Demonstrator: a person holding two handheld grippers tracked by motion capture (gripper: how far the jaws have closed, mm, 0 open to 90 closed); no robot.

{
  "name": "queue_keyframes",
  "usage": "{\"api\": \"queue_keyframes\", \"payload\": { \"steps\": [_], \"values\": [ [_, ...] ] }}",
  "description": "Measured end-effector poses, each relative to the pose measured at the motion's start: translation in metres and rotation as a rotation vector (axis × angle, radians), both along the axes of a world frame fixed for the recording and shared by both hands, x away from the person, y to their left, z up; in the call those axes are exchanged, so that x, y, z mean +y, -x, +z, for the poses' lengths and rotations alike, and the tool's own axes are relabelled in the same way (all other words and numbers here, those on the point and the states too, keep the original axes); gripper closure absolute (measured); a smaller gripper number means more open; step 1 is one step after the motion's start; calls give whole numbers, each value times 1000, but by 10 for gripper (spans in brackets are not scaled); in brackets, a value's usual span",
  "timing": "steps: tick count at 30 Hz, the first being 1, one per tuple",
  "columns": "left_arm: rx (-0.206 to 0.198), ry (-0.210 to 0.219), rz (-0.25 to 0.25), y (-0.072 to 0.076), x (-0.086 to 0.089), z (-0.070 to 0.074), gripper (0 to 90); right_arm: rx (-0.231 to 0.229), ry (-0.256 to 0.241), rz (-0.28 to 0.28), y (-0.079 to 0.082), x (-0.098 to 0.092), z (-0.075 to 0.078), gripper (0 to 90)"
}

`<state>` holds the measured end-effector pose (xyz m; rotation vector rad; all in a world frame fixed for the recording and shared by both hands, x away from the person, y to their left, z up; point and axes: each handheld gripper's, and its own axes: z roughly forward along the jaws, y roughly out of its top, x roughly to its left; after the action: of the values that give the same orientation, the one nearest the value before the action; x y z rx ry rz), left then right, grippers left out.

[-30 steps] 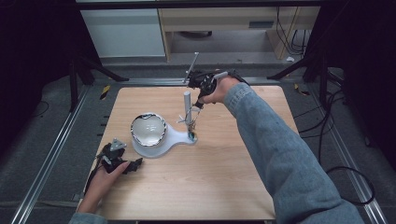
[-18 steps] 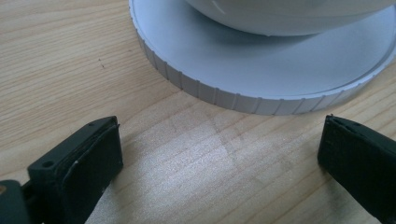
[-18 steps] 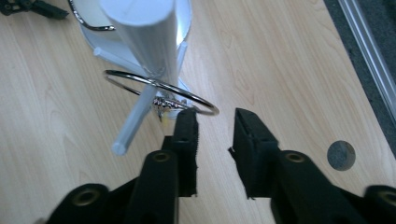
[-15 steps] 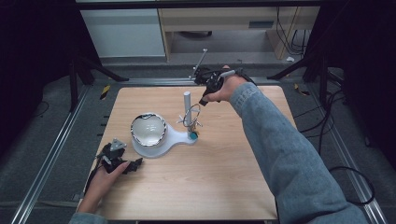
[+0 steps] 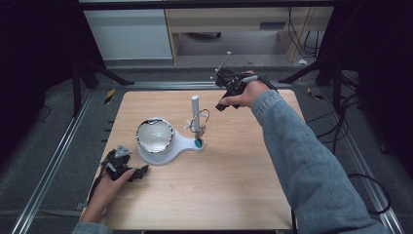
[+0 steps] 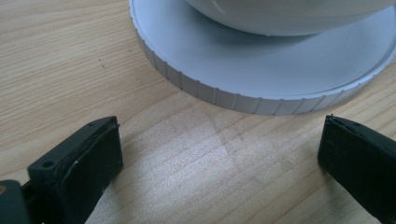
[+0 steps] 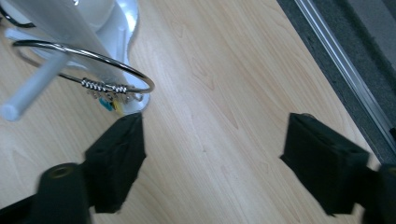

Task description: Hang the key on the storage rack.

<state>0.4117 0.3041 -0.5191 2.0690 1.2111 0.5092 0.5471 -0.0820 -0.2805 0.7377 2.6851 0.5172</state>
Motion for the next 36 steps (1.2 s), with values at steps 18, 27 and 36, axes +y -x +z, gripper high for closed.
{"api": "queue_keyframes", "payload": {
  "steps": [18,27,36],
  "values": [
    [-1,1,0,0,0,0,0,-35,-31,-106,6,-47,-21,75],
    [-3,6,6,0,-1,0,0,-37,-36,-141,16,-69,-41,116],
    [0,2,5,0,-1,0,0,-39,-42,-189,28,-100,-73,152]
  ]
}}
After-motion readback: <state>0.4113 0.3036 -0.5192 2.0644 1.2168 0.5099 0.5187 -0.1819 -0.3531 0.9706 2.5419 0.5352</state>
